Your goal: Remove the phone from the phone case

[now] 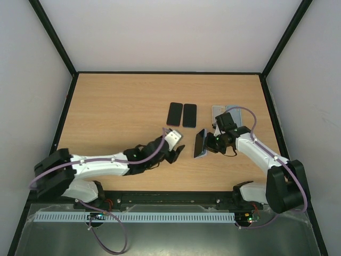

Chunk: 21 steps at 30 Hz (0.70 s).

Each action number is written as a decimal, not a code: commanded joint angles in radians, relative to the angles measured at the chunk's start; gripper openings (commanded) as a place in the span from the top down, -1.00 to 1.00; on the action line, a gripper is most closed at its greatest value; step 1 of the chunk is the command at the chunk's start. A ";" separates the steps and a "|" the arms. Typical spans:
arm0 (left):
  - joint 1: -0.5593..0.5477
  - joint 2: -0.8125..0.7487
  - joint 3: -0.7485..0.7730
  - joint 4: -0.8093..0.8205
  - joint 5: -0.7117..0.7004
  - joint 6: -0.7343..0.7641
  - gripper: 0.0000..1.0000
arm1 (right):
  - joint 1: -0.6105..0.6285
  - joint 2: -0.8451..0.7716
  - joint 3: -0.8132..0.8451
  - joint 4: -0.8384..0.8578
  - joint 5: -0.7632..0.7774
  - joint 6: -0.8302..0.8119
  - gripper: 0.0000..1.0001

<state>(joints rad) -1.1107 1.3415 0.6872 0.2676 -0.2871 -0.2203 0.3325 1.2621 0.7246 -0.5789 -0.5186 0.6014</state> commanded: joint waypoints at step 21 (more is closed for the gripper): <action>-0.218 0.459 0.036 0.581 -0.212 0.132 -0.16 | -0.009 0.012 -0.083 0.114 0.143 0.004 0.96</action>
<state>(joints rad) -1.3163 1.7718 0.7021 0.7193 -0.4389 -0.1047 0.3286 1.2644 0.6567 -0.5056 -0.4335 0.6014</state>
